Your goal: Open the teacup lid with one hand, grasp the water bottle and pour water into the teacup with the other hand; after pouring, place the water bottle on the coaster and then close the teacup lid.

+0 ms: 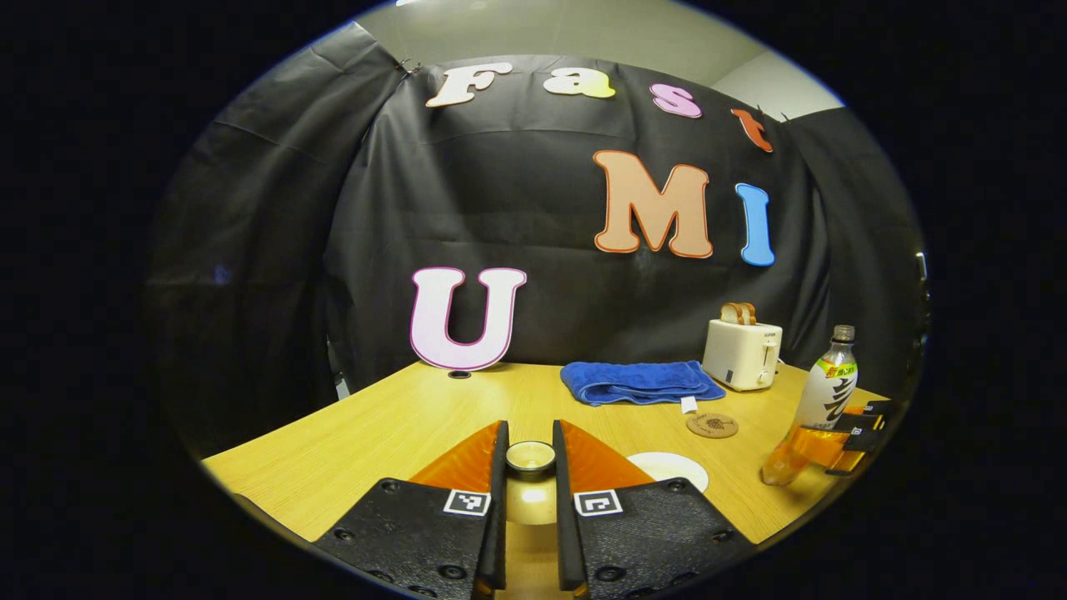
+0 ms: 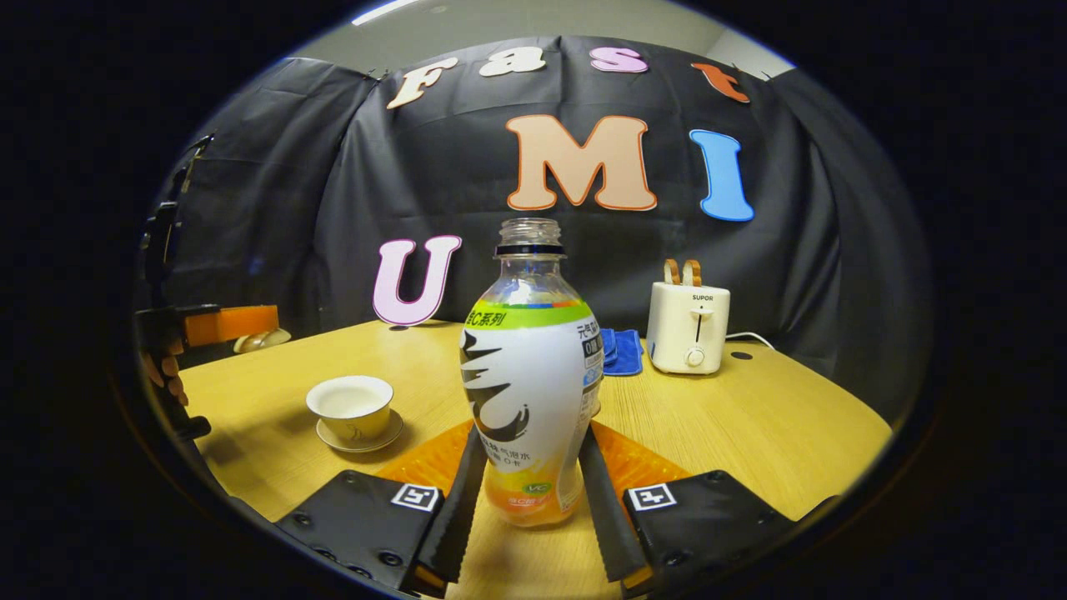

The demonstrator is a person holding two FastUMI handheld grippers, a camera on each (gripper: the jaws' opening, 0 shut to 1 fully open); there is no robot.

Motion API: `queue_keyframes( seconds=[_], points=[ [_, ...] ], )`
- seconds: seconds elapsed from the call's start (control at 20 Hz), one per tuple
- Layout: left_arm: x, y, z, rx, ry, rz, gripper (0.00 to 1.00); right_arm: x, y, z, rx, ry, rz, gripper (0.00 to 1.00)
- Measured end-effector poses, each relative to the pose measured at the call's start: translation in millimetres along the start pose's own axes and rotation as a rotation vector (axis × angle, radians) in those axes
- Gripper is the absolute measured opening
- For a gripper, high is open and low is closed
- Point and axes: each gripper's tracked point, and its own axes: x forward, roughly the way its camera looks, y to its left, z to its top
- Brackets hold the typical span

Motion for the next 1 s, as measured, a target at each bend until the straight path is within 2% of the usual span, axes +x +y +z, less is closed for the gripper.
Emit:
queue_keyframes(
  seconds=[0.2, 0.5, 1.0],
  points=[
    [0, 4, 0, -0.013, 0.004, 0.006, 0.22, 4, -2, 6, -0.126, -0.009, -0.034, 0.67],
    [-2, 8, 1, -0.032, 0.012, 0.005, 0.21, 15, -12, 25, -0.418, -0.058, -0.104, 0.67],
    [-7, 20, 14, -0.03, -0.008, 0.02, 0.22, 32, 17, 25, -0.773, -0.103, -0.087, 0.67]
  ],
)
